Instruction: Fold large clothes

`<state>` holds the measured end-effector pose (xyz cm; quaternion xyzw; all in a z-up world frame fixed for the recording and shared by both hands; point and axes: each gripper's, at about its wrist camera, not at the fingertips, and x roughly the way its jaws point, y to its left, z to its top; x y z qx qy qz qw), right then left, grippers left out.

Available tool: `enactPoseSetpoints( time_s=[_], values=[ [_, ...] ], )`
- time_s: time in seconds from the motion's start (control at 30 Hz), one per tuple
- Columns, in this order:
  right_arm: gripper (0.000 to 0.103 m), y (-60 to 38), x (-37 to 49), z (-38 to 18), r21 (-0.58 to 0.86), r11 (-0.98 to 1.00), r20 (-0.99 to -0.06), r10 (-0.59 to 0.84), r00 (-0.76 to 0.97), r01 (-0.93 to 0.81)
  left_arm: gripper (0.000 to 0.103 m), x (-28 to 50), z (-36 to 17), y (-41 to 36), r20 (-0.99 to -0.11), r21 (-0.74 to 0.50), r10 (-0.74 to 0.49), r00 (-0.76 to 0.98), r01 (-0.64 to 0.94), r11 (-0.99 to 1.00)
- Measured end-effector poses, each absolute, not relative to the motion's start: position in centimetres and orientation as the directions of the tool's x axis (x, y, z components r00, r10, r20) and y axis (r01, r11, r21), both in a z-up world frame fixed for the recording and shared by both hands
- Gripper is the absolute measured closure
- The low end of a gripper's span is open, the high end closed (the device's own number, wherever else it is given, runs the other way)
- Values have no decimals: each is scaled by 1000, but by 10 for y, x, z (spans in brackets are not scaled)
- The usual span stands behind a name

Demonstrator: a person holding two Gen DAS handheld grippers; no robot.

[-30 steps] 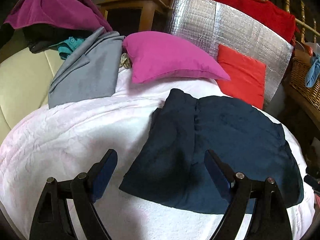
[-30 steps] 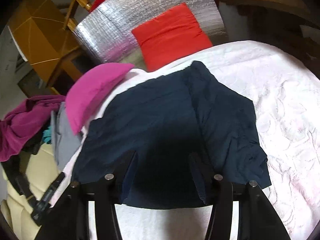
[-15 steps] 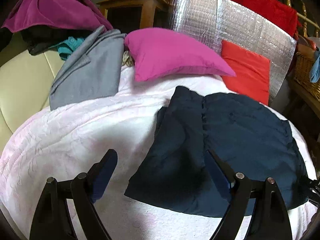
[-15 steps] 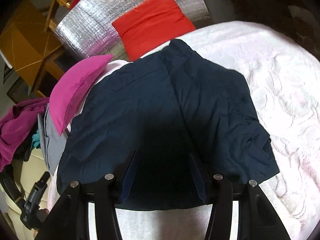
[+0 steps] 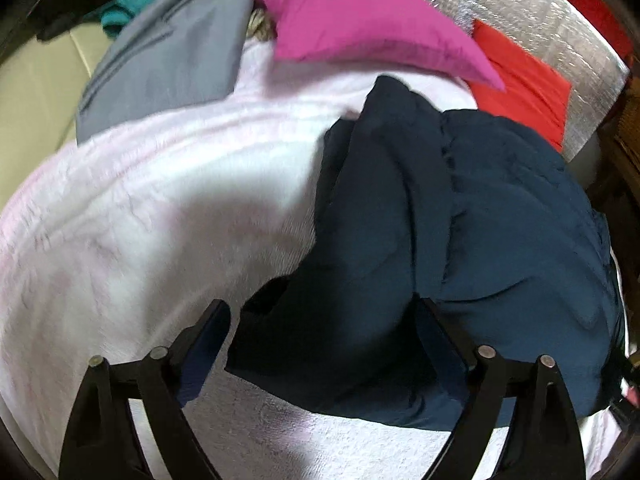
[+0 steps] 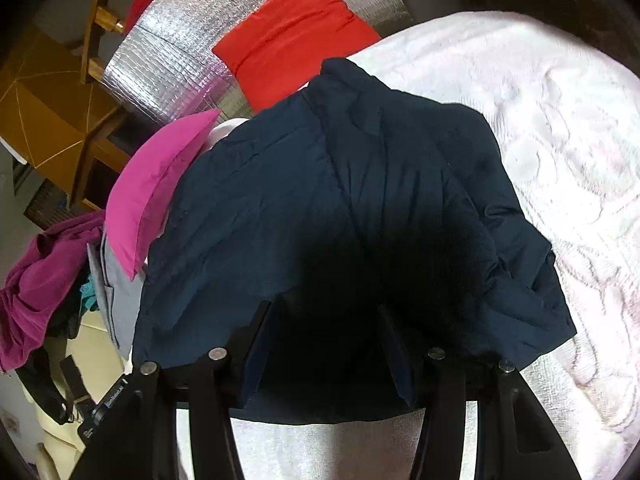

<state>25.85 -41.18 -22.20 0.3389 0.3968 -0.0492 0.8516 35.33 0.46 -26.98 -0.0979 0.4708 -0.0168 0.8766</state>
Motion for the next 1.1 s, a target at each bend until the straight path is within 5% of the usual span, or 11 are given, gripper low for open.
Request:
enactPoseSetpoints(
  time_s=[0.2, 0.47, 0.77, 1.1],
  values=[
    [43, -402, 264, -220, 482, 809, -733, 163, 660, 336, 4, 358, -274, 14, -842, -240, -164, 514, -84, 967],
    [26, -385, 273, -217, 394, 863, -767, 119, 631, 316, 4, 347, -250, 25, -825, -223, -140, 548, -87, 971],
    [21, -369, 277, -217, 300, 891, -793, 34, 609, 340, 4, 343, -236, 40, -808, -201, -117, 578, -84, 976],
    [20, -379, 275, -209, 322, 882, -836, 95, 540, 343, 4, 347, -229, 47, -794, -188, -98, 600, -88, 978]
  ],
)
